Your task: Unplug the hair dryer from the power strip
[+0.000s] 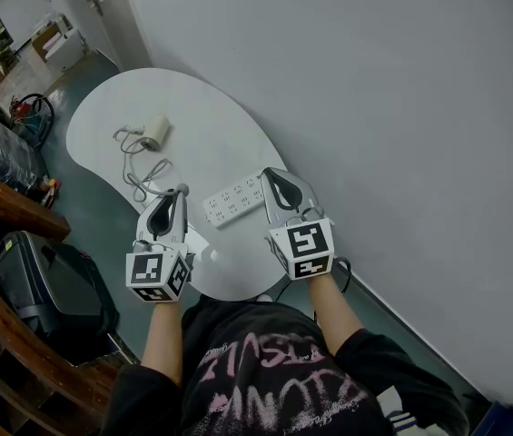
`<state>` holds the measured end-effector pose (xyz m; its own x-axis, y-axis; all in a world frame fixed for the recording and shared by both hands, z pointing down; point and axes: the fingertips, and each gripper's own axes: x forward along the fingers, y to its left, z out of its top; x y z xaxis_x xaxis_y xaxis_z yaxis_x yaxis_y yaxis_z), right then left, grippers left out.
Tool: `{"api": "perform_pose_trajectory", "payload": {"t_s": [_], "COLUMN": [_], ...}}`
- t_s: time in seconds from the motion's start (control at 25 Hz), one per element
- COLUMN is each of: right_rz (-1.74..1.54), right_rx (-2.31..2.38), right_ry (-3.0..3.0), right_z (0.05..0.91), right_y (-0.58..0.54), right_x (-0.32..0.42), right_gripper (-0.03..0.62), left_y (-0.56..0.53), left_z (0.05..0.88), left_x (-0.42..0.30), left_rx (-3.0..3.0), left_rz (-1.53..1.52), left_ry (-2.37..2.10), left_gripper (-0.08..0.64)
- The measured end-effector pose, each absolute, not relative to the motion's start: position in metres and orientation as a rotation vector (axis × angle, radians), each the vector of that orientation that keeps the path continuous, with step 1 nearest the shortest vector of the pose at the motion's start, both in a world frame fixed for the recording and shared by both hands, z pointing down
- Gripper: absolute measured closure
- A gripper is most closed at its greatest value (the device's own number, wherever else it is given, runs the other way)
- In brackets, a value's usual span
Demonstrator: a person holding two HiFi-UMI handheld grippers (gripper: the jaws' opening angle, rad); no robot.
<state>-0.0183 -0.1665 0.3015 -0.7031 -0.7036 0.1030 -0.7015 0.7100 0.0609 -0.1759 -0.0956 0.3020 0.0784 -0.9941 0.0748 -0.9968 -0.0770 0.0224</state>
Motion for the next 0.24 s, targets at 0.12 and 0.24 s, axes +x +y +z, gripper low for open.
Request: {"api": "perform_pose_trajectory", "payload": {"t_s": [0.12, 0.24], "right_rz": [-0.030, -0.036], "right_rx": [1.148, 1.148], "right_ry": [-2.796, -2.798], "right_z": [0.3014, 0.2997], "right_y": [-0.1656, -0.1650], "right_x": [-0.0195, -0.0206], "right_gripper": [0.584, 0.584], "left_y": [-0.0948, -0.0960], "left_z": [0.3017, 0.2983], "left_x": [-0.1767, -0.1774], "left_rx": [2.254, 2.261], "left_rz": [0.057, 0.049], "left_ry": [-2.092, -2.095], "left_gripper": [0.509, 0.509]}}
